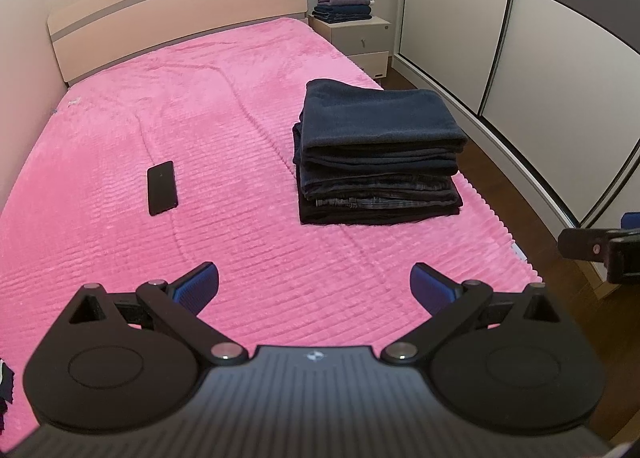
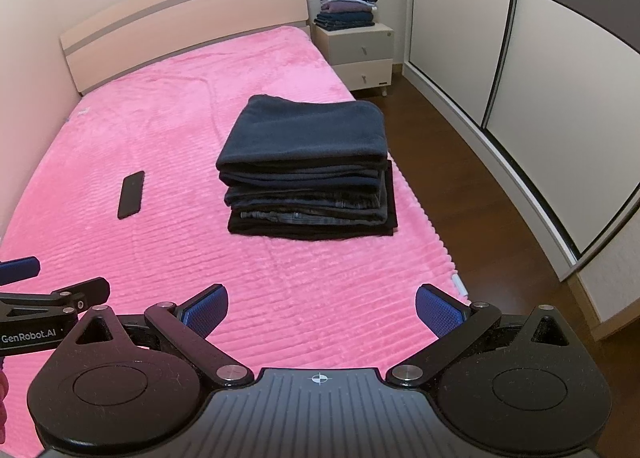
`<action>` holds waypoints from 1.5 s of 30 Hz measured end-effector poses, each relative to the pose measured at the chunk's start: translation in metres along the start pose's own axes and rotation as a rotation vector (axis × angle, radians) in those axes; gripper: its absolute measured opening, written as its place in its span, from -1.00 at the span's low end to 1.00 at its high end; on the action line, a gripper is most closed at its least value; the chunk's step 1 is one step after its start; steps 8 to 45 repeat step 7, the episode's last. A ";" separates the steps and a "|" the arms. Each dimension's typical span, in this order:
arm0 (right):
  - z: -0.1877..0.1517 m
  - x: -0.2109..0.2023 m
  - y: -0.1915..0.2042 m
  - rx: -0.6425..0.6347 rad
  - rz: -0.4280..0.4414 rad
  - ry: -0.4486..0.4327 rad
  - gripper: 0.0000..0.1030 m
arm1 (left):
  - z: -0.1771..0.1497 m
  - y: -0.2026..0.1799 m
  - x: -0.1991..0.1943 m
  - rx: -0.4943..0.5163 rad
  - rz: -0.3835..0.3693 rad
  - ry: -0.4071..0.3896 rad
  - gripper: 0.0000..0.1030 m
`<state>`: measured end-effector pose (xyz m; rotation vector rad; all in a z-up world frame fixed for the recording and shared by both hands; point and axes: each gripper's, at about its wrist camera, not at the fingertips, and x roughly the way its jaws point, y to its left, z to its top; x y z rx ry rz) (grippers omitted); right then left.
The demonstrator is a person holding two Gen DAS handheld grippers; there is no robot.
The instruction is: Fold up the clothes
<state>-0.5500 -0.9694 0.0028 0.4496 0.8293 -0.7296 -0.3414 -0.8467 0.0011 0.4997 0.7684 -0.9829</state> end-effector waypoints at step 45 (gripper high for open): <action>-0.001 0.002 0.000 0.001 0.001 0.004 0.99 | 0.001 -0.003 0.002 -0.004 -0.003 -0.003 0.96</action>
